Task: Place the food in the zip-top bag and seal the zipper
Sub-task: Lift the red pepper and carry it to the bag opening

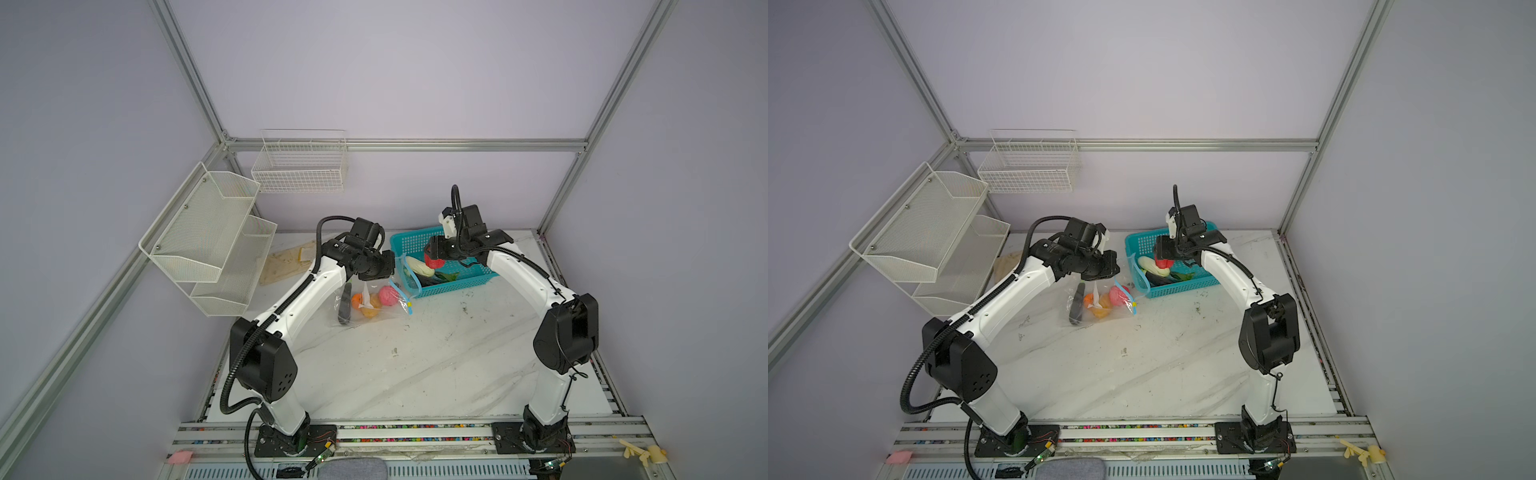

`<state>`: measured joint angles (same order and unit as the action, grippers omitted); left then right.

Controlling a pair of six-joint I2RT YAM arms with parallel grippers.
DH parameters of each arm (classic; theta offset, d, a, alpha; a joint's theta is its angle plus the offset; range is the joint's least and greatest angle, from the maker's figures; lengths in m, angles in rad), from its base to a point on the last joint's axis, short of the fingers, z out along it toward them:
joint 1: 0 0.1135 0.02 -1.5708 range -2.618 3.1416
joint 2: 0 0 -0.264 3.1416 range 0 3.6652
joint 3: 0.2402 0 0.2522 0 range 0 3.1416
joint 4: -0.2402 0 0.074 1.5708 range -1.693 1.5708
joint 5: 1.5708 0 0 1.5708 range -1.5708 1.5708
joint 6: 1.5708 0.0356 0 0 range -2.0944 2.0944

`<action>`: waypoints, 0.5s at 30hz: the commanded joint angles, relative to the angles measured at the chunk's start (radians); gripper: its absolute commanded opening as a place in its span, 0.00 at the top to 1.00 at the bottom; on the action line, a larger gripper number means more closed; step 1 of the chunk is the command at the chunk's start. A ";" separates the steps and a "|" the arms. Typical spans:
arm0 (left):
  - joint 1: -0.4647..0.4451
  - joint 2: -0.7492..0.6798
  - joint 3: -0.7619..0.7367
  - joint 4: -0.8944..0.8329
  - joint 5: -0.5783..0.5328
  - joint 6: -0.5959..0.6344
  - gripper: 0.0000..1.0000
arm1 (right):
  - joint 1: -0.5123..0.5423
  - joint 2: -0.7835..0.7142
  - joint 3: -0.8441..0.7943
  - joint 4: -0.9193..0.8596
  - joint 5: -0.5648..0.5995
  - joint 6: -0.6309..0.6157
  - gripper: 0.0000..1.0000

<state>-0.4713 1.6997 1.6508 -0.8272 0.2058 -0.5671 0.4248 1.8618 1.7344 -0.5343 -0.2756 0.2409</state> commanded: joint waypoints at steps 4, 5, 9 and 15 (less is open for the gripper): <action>0.008 -0.032 -0.010 0.031 0.016 -0.004 1.00 | 0.028 -0.083 -0.045 0.087 -0.129 0.044 0.40; 0.008 -0.032 -0.008 0.031 0.017 -0.005 1.00 | 0.033 -0.088 -0.053 0.096 -0.129 0.044 0.40; 0.007 -0.032 -0.006 0.031 0.018 -0.004 1.00 | 0.046 -0.119 -0.104 0.154 -0.142 0.048 0.40; 0.007 -0.034 -0.005 0.033 0.015 -0.004 1.00 | 0.064 -0.128 -0.128 0.191 -0.177 0.049 0.40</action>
<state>-0.4713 1.6997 1.6508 -0.8272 0.2058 -0.5659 0.4770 1.7634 1.6184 -0.3939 -0.4210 0.2829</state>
